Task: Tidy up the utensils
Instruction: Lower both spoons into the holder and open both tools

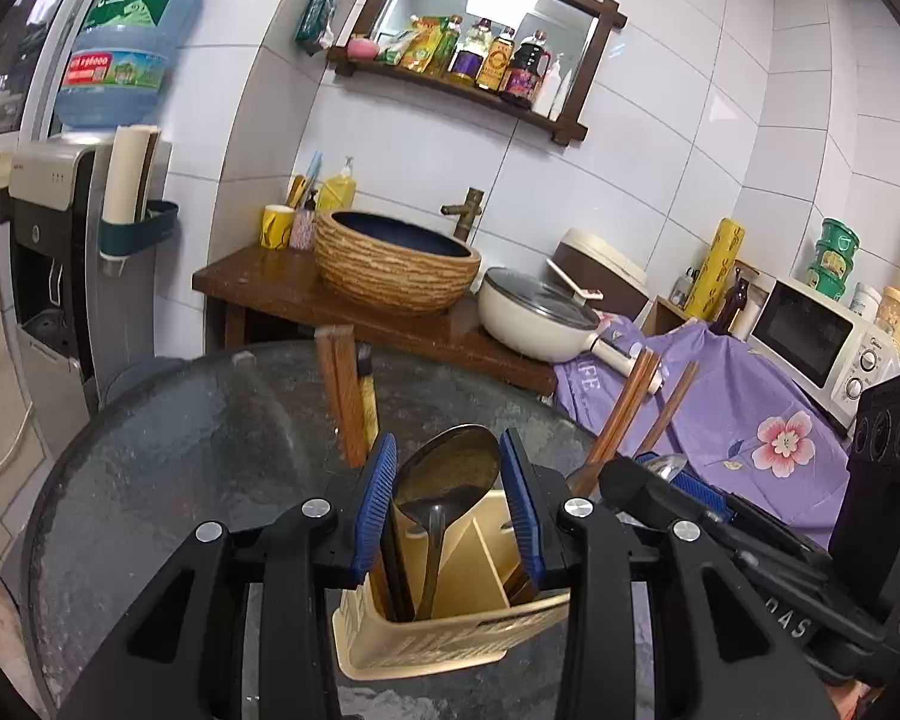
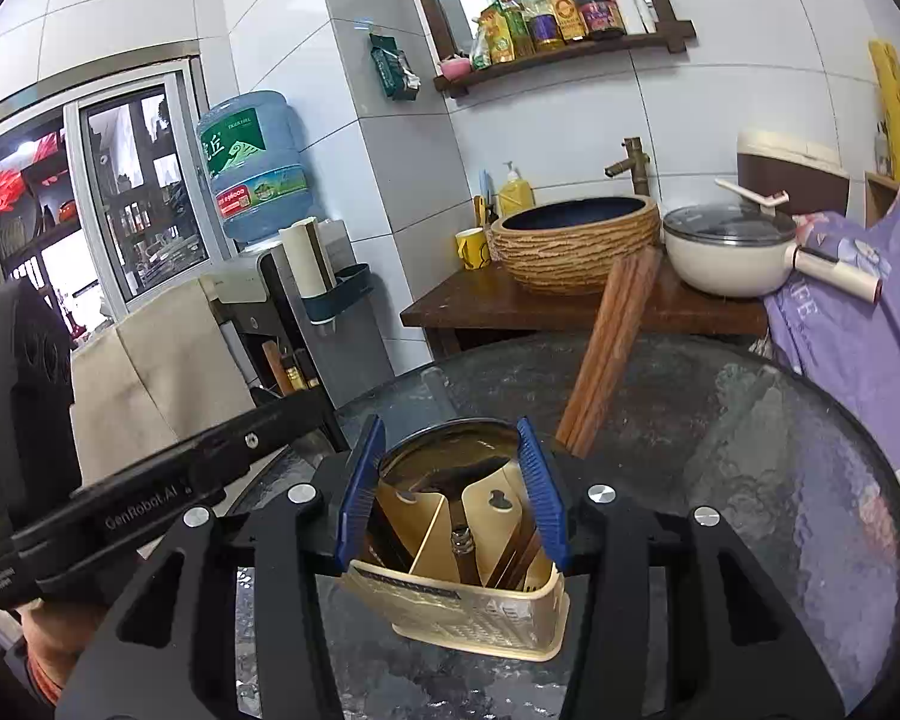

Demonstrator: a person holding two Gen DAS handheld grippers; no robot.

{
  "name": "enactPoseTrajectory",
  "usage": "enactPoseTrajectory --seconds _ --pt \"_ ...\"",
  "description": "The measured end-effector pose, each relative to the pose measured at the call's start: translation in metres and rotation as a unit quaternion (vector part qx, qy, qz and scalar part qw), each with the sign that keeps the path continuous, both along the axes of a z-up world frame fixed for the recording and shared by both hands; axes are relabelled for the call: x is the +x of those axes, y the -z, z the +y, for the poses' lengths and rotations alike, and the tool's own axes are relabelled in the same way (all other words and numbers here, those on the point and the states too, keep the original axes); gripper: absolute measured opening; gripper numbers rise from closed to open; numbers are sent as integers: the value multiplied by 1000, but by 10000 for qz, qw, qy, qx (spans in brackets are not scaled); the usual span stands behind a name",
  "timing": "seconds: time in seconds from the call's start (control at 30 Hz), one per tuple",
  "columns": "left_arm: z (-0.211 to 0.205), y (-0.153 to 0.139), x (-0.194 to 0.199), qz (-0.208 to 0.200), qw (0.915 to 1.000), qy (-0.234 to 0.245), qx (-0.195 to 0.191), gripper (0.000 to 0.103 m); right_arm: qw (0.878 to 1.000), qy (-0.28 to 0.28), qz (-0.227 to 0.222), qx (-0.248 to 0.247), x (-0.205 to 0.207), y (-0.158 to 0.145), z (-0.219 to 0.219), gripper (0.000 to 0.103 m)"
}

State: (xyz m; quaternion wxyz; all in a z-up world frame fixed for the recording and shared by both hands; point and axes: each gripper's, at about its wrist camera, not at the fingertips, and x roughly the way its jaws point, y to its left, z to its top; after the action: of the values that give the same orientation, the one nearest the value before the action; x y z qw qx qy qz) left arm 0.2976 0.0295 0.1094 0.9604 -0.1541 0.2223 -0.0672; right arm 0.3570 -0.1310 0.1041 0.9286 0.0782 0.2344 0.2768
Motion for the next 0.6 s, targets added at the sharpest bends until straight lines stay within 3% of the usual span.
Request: enactPoseTrajectory --seconds 0.3,0.43,0.6 --pt "-2 31 -2 277 9995 113 45 36 9997 26 -241 -53 -14 12 0 46" --pt "-5 33 -6 205 9996 173 123 36 9996 97 -249 -107 -15 17 -2 46" --pt "-7 32 -13 135 9997 213 73 46 9996 144 -174 -161 -12 23 -6 46"
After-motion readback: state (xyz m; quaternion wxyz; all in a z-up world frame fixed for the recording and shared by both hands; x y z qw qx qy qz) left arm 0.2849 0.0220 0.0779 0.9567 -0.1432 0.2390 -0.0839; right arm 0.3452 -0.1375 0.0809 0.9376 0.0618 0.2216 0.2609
